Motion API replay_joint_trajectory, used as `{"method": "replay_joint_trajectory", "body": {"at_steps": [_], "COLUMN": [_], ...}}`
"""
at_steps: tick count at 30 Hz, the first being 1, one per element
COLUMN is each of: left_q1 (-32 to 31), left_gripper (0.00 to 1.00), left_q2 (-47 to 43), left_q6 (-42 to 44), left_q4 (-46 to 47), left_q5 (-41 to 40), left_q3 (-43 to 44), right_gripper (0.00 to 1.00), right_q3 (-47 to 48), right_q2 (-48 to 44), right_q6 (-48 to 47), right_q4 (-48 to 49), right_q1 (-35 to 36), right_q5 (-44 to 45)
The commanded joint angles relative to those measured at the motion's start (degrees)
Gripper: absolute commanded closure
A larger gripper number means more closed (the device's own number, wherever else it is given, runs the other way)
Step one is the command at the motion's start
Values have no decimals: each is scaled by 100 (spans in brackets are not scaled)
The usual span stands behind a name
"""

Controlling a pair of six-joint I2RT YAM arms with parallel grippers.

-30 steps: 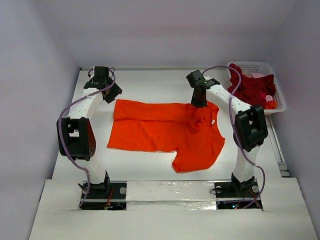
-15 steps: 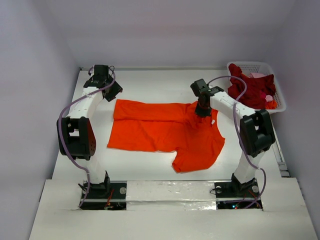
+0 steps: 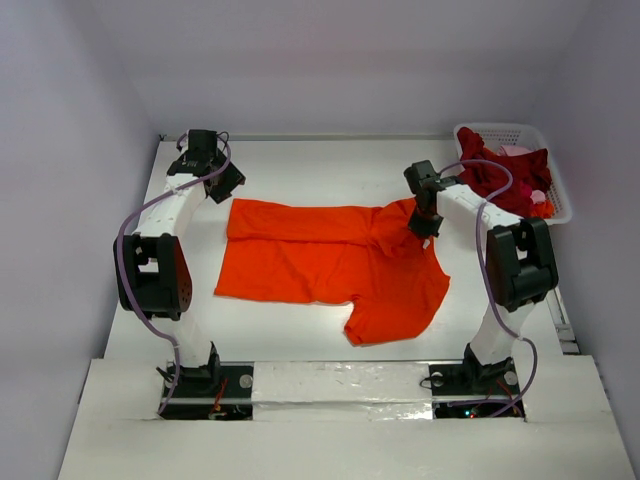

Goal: Fold and stack the t-shirts
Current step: Fold the flattened tshirt in 1/3 of the way

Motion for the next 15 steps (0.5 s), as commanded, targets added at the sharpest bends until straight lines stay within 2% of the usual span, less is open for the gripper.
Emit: {"method": "replay_joint_trajectory", "body": {"at_steps": [1, 11, 14, 15], "left_q1": [2, 2, 2, 2], "left_gripper": [58, 58, 56, 55], "left_q2": [-146, -216, -453, -637], "left_q6": [50, 85, 199, 243], "left_q4": [-47, -108, -161, -178], "left_q5": [15, -3, -55, -247], "left_q3": [224, 163, -38, -100], "right_gripper": [100, 100, 100, 97], "right_q3": [-71, -62, -228, -307], "right_q2": [-271, -262, -751, -955], "right_q6": [-46, -126, -240, -371], "right_q4": [267, 268, 311, 338], "right_q1": [-54, -106, -106, -106], "right_q5": [91, 99, -32, -76]}}
